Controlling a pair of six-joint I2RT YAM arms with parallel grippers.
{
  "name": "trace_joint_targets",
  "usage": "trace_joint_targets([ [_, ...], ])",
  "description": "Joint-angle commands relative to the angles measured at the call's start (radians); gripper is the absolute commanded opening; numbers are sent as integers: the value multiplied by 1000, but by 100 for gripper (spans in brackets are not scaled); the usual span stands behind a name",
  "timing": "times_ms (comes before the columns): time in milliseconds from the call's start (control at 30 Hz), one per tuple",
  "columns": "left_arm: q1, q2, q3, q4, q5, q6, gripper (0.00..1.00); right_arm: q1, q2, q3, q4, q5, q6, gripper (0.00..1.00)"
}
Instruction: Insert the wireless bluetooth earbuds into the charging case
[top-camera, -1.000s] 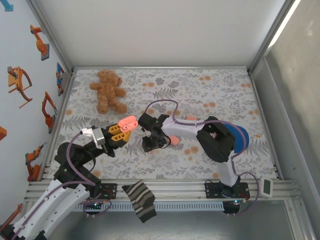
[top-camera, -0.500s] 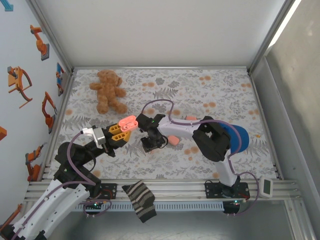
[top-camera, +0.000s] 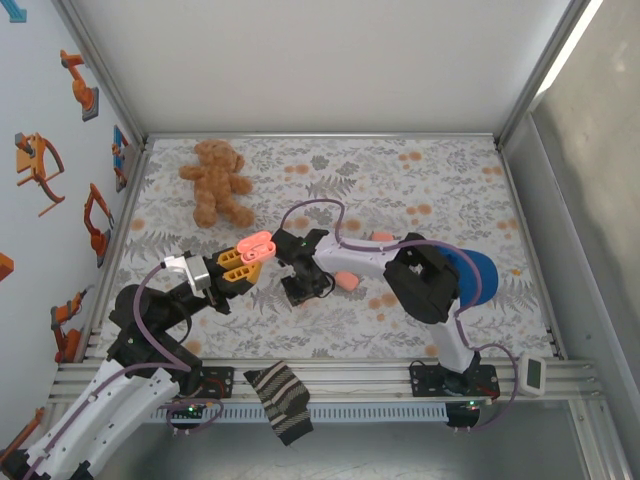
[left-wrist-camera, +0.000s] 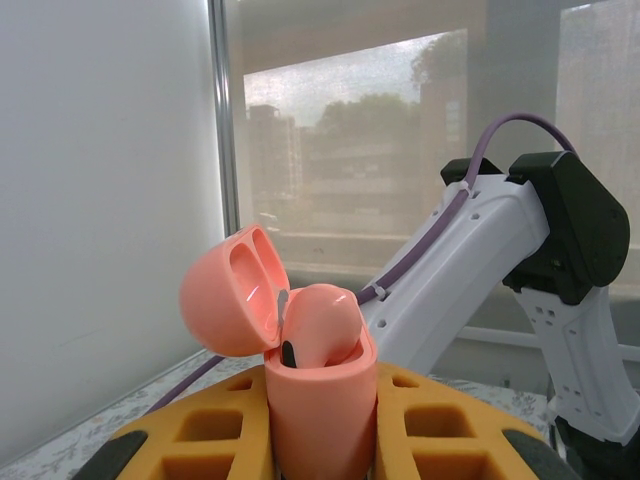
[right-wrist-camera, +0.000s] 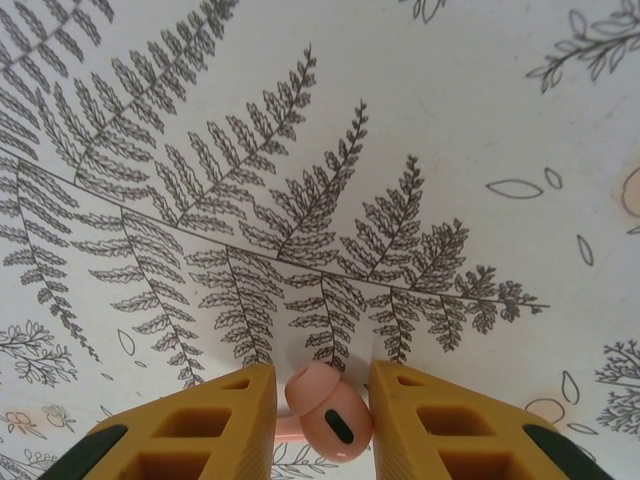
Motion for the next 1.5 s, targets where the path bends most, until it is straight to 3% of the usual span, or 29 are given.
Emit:
trace_joint_targets([
  [0, -4, -12, 9, 5, -4, 9, 6, 19, 28, 24, -69, 21, -23, 30],
  [867, -4, -4, 9, 4, -7, 6, 7, 32, 56, 42, -24, 102, -8, 26],
  [1033, -5, -6, 11, 1, -8, 10, 7, 31, 60, 41, -22, 104, -14, 18],
  [1467, -4, -6, 12, -4, -11, 8, 7, 29, -135, -64, 28, 242, -119, 17],
])
